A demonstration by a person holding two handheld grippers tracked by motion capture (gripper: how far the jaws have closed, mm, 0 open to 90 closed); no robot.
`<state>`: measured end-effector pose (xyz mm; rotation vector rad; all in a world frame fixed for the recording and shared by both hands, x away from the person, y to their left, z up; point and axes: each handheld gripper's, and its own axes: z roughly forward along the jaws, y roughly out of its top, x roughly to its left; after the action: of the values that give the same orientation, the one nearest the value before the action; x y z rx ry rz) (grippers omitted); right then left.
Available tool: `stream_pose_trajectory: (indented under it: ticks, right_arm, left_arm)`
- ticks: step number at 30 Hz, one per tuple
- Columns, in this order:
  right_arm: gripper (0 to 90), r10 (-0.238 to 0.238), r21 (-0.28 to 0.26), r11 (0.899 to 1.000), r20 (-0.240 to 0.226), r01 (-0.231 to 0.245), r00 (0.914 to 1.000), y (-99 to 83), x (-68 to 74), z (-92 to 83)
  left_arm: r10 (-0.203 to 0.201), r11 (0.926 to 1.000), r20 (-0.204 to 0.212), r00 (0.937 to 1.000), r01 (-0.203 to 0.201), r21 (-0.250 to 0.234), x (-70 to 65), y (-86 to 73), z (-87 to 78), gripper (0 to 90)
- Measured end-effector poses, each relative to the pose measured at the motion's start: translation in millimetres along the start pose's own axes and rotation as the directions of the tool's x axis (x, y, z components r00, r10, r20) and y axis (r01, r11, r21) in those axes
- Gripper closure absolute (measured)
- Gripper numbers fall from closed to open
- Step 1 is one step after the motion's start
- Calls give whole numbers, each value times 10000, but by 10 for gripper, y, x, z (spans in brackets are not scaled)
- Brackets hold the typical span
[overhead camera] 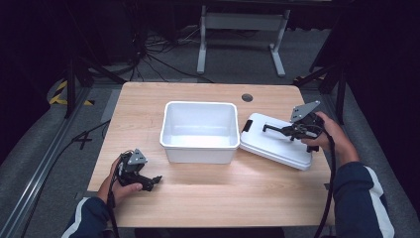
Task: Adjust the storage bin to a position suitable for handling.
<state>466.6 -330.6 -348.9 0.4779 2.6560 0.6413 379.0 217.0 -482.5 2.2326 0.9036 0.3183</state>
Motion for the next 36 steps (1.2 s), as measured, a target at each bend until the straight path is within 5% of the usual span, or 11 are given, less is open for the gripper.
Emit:
stream_pose_trajectory:
  ticks: [14, 36]
  right_arm:
    - [851, 247, 162, 9996, -3, -247, 9997, -50, -13, 225]
    - [841, 890, 106, 9960, -21, -890, 9960, -140, -49, 337]
  left_arm:
    - [4, 10000, -1, 10000, -4, -2, 0, 0, 0, 4]
    - [85, 9999, -110, 9999, -86, -82, 7, 1, 2, 4]
